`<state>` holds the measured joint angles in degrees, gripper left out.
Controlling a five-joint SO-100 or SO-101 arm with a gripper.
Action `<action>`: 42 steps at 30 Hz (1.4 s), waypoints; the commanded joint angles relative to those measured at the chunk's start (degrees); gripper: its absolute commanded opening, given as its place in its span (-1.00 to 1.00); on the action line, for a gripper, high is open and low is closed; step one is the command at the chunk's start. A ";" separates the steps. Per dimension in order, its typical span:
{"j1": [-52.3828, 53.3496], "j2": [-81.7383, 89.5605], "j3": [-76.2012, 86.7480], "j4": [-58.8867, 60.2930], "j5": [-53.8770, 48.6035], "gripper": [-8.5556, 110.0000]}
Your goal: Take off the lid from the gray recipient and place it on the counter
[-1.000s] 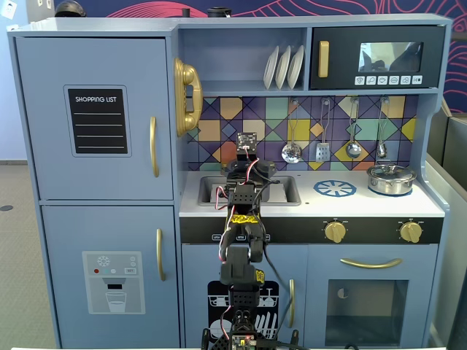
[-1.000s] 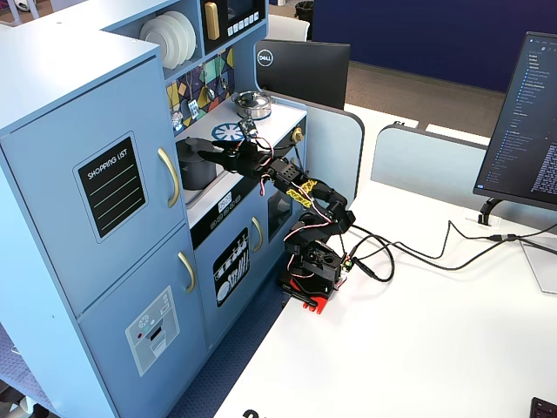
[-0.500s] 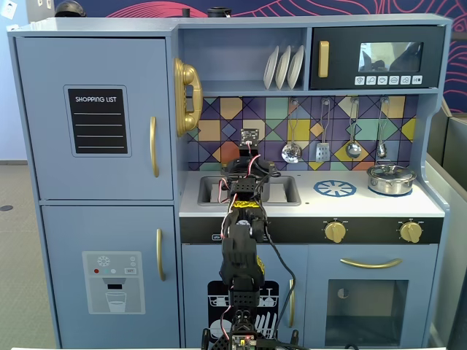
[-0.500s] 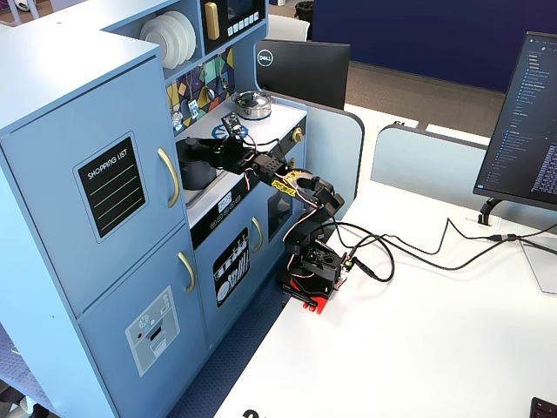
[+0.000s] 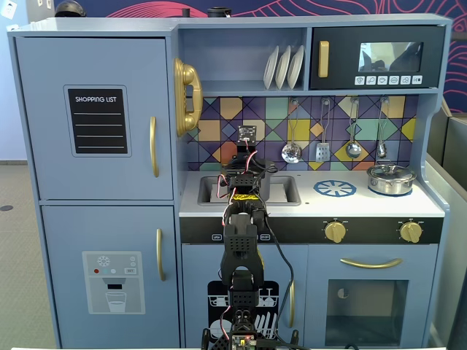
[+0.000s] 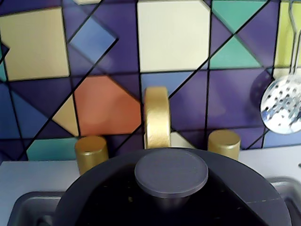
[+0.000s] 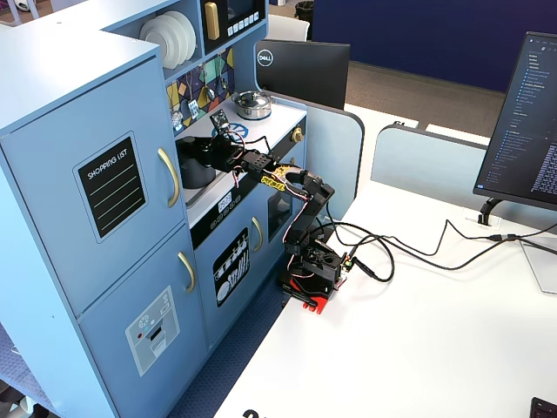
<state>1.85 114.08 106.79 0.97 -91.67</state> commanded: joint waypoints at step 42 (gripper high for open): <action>31.38 5.19 10.72 -7.03 -0.62 -0.86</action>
<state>32.34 120.76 118.56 -2.29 -91.58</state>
